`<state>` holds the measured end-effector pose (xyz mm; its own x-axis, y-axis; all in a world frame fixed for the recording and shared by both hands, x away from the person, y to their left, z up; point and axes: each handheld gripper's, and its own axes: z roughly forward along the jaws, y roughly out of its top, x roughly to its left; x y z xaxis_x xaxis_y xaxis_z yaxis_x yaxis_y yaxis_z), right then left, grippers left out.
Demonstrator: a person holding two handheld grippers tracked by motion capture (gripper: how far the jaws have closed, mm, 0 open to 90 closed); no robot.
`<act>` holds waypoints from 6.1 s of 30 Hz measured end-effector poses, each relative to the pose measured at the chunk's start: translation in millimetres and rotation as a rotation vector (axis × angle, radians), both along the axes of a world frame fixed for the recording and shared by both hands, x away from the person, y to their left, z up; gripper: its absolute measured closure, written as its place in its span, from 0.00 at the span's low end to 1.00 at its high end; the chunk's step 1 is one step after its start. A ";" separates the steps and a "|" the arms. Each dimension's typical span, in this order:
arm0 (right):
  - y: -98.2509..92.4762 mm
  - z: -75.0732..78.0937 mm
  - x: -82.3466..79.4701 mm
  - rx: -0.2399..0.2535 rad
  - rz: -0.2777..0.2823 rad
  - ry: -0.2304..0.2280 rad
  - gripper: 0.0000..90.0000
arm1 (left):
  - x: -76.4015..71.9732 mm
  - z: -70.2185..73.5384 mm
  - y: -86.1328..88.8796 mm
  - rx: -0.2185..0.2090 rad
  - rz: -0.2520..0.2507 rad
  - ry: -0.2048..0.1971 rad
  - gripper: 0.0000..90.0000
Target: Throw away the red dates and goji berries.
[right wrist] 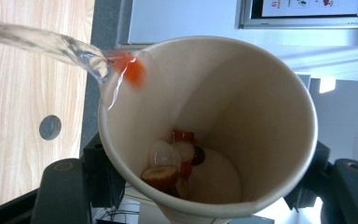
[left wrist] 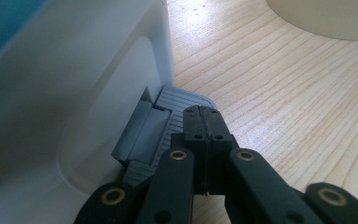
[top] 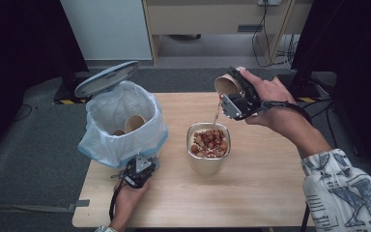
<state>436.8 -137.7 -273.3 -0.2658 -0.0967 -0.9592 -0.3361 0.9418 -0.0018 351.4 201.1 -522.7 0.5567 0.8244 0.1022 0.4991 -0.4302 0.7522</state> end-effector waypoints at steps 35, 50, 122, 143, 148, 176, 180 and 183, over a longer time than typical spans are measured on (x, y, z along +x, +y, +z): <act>10.8 -8.1 -6.4 -0.205 0.011 -0.151 0.34 | 0.0 0.0 0.0 0.000 0.000 0.000 0.99; 8.7 -4.3 -7.7 -0.197 0.017 -0.170 0.34 | 0.0 0.0 -0.1 0.000 0.001 0.000 0.99; -19.1 -42.5 13.6 0.086 0.006 0.124 0.34 | -0.2 -0.3 -0.3 -0.007 0.001 0.001 0.98; -69.7 -31.9 26.1 0.478 -0.024 0.373 0.34 | -0.1 0.0 0.1 -0.003 -0.001 0.003 0.98; -77.2 -32.9 28.3 0.520 -0.028 0.416 0.34 | -0.1 0.0 0.2 -0.003 -0.001 0.003 0.98; -109.5 -35.8 37.6 0.752 -0.016 0.584 0.34 | 0.0 -0.1 0.2 -0.004 -0.002 0.004 0.98; -110.9 -37.8 39.5 0.763 -0.020 0.600 0.34 | 0.0 0.0 0.3 -0.005 -0.002 0.004 0.98; -113.5 -39.0 41.1 0.799 -0.018 0.622 0.34 | 0.0 0.0 0.3 -0.004 -0.002 0.004 0.98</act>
<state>477.9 -251.1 -312.3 -0.7356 0.5219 -0.4320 -0.0483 0.5956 0.8018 351.4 201.4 -522.7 0.5589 0.8236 0.0965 0.5013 -0.4282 0.7519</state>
